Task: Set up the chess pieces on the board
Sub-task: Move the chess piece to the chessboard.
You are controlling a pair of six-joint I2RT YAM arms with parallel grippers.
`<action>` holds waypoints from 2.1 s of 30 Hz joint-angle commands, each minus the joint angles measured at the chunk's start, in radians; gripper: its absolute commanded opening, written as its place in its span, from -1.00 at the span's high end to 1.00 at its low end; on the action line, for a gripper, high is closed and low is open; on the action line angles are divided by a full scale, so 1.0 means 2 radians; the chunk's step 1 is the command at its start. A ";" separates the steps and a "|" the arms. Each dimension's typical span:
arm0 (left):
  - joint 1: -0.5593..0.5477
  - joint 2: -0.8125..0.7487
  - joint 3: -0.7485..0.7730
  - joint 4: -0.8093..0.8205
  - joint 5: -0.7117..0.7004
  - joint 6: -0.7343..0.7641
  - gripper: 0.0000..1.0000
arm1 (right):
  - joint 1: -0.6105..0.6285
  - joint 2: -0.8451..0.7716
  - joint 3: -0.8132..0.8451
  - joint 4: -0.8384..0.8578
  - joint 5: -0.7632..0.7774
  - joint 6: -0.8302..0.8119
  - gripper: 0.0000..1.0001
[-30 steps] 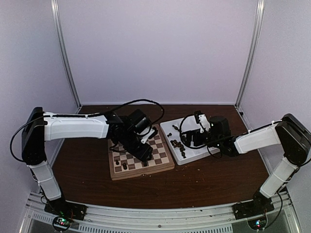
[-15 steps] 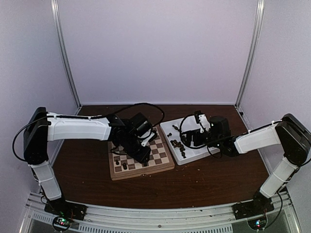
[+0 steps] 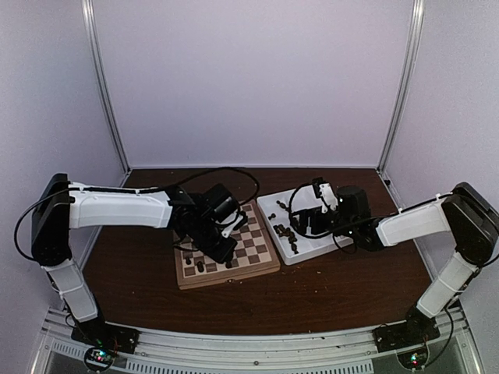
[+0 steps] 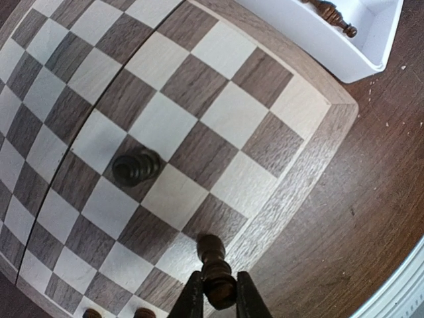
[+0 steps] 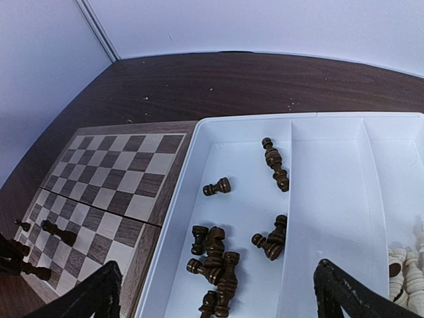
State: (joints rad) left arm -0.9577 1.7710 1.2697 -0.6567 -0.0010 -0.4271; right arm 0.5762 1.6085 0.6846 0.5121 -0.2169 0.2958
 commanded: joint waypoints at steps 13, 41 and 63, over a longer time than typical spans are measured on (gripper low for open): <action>-0.003 -0.048 -0.034 -0.010 -0.041 -0.013 0.74 | -0.004 0.006 0.012 0.001 -0.010 0.006 -1.00; -0.003 -0.026 -0.035 0.017 -0.037 -0.009 0.74 | -0.005 0.004 0.012 0.000 -0.010 0.005 -1.00; -0.003 -0.034 -0.027 0.017 -0.036 -0.008 0.01 | -0.005 0.005 0.012 -0.001 -0.012 0.006 -1.00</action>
State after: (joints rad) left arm -0.9577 1.7138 1.1973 -0.6476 -0.0704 -0.4507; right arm 0.5755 1.6089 0.6849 0.5121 -0.2317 0.2996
